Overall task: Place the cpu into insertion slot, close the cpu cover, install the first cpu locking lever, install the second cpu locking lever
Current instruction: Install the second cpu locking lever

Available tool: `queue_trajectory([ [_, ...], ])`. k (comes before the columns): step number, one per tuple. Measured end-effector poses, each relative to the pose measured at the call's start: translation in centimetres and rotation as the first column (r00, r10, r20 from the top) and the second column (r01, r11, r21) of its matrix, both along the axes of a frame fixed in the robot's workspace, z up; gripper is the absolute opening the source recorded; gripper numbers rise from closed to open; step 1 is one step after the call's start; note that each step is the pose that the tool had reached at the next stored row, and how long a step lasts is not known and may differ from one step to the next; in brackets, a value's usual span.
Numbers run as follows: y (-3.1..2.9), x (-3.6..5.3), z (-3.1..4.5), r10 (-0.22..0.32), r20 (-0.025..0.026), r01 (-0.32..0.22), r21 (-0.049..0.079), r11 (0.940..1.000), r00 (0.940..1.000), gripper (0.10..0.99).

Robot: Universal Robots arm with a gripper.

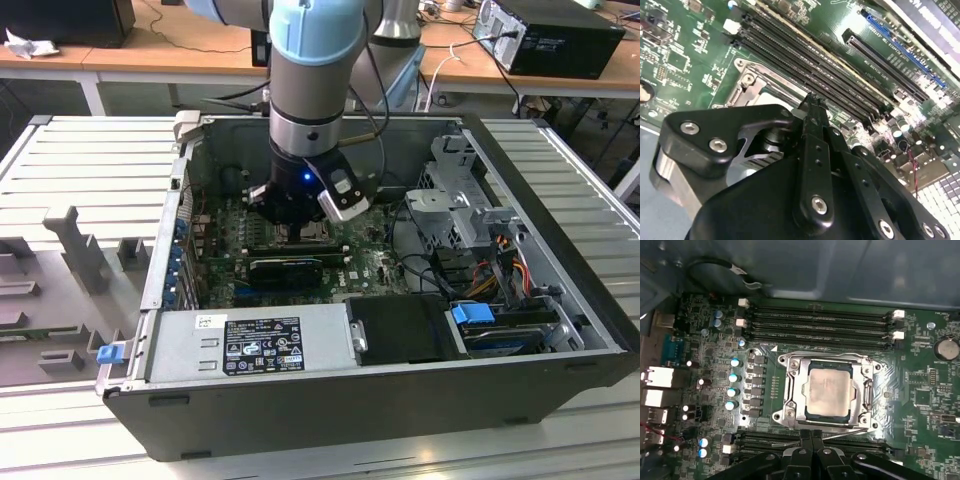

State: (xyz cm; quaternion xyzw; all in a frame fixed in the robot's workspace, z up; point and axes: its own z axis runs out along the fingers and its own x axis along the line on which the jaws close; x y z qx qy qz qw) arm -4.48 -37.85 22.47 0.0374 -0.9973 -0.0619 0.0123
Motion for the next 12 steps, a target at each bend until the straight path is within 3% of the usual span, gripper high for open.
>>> queue_trajectory([
  [7, -0.95, -1.08, -0.05, 0.000, 0.0001, 0.000, 0.052, 0.9986, 1.0000, 0.106],
  [12, -1.45, -1.41, -0.44, 0.000, 0.0002, 0.000, 0.076, 0.9971, 1.0000, 0.106],
])
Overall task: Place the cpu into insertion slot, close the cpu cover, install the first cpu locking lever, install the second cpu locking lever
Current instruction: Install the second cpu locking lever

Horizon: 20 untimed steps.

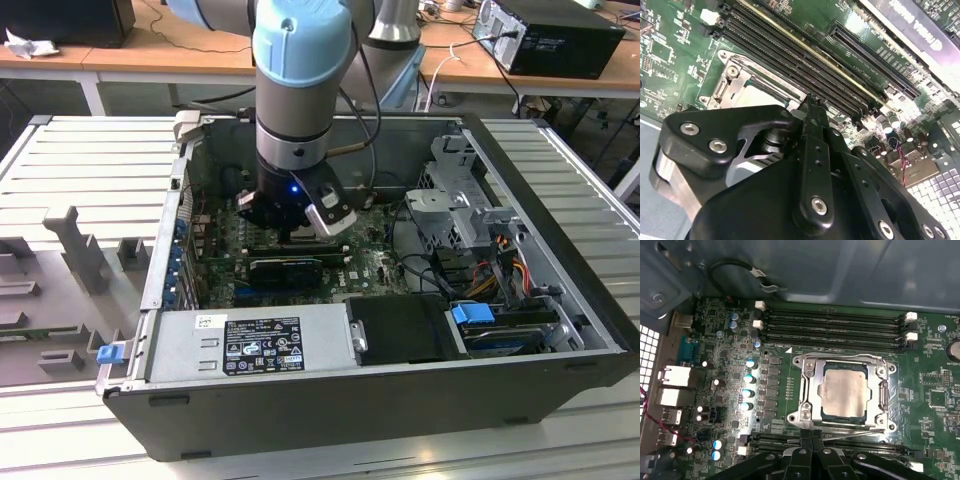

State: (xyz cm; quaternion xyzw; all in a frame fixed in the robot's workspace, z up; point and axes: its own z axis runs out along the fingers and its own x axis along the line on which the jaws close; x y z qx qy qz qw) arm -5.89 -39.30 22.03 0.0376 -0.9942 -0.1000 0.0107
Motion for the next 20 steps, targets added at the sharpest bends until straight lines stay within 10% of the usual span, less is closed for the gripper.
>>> queue_trajectory([
  [5, -0.51, -0.33, -0.16, 0.000, 0.0000, 0.000, 0.033, 0.9994, 1.0000, 0.106],
  [20, -1.00, -0.91, -1.80, 0.000, 0.0001, 0.000, 0.080, 0.9968, 1.0000, 0.106],
])
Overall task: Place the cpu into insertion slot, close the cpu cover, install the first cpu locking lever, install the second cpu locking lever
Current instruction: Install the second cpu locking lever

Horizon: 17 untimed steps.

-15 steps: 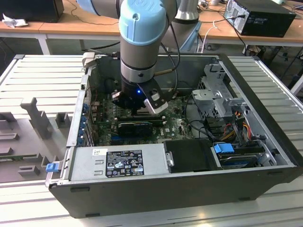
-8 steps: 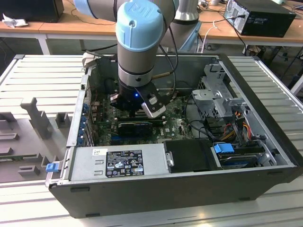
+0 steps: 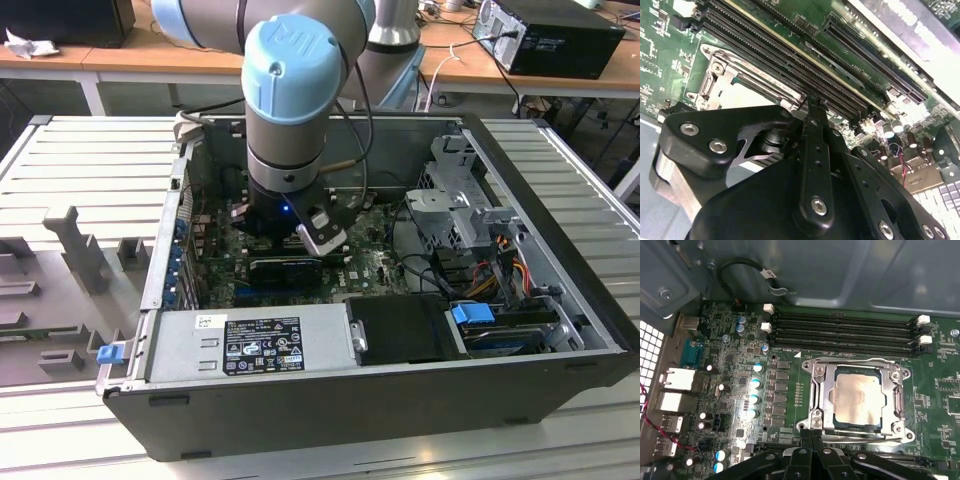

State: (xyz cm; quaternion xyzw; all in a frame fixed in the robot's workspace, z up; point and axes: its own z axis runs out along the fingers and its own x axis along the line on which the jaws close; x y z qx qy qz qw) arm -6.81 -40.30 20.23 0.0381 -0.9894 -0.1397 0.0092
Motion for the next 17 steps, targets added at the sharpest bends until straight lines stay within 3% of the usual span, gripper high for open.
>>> queue_trajectory([
  [11, 0.00, -0.32, -0.78, 0.000, -0.0001, 0.000, 0.034, 0.9994, 1.0000, 0.106],
  [17, -0.02, -0.52, -0.68, 0.000, -0.0002, 0.000, 0.037, 0.9993, 1.0000, 0.106],
])
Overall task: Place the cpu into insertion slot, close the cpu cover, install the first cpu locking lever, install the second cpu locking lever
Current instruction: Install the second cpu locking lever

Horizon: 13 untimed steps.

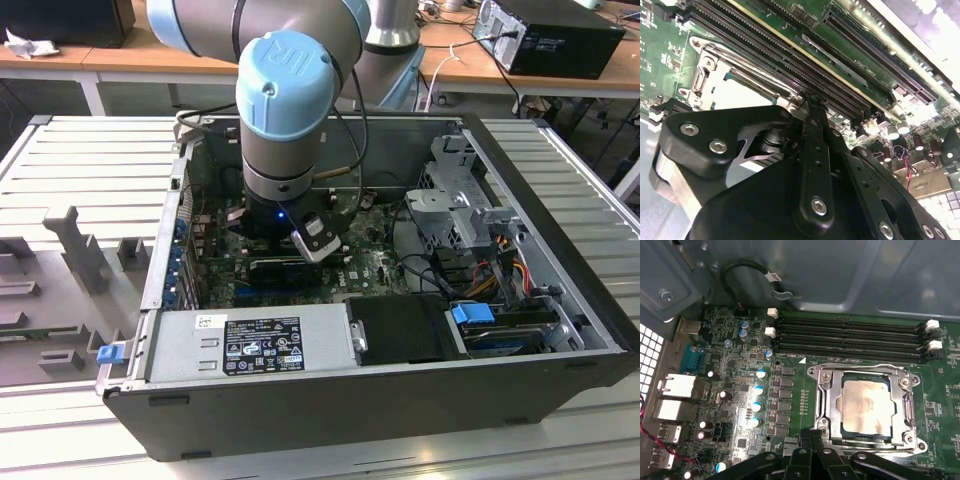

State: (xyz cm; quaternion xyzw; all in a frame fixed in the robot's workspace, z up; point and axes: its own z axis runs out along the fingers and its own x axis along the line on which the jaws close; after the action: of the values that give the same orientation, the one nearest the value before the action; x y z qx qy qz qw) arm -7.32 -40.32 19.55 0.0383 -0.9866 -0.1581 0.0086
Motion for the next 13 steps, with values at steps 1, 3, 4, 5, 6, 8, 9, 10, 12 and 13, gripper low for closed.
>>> queue_trajectory([
  [1, 0.02, 0.00, 0.24, 0.000, 0.0003, 0.000, 0.001, 1.0000, 1.0000, 0.106],
  [3, 0.01, -0.02, 1.03, 0.000, 0.0001, 0.000, 0.000, 1.0000, 1.0000, 0.106],
  [4, 0.01, -0.02, 1.28, 0.000, 0.0001, 0.000, 0.000, 1.0000, 1.0000, 0.106],
  [5, 0.01, -0.02, 1.53, 0.000, 0.0001, 0.000, 0.000, 1.0000, 1.0000, 0.106],
  [6, 0.01, -0.02, 1.81, 0.000, 0.0000, 0.000, 0.000, 1.0000, 1.0000, 0.106],
  [8, 0.01, -0.02, 2.35, 0.000, 0.0001, 0.000, 0.000, 1.0000, 1.0000, 0.106],
  [9, 0.01, -0.02, 2.68, 0.000, 0.0001, 0.000, 0.000, 1.0000, 1.0000, 0.106],
  [10, 0.01, -0.02, 3.13, 0.000, 0.0000, 0.000, 0.000, 1.0000, 1.0000, 0.106],
  [12, 0.01, -0.04, 3.51, 0.000, 0.0001, 0.000, 0.000, 1.0000, 1.0000, 0.106],
  [13, 0.01, -0.04, 3.71, 0.000, 0.0001, 0.000, 0.000, 1.0000, 1.0000, 0.106],
])
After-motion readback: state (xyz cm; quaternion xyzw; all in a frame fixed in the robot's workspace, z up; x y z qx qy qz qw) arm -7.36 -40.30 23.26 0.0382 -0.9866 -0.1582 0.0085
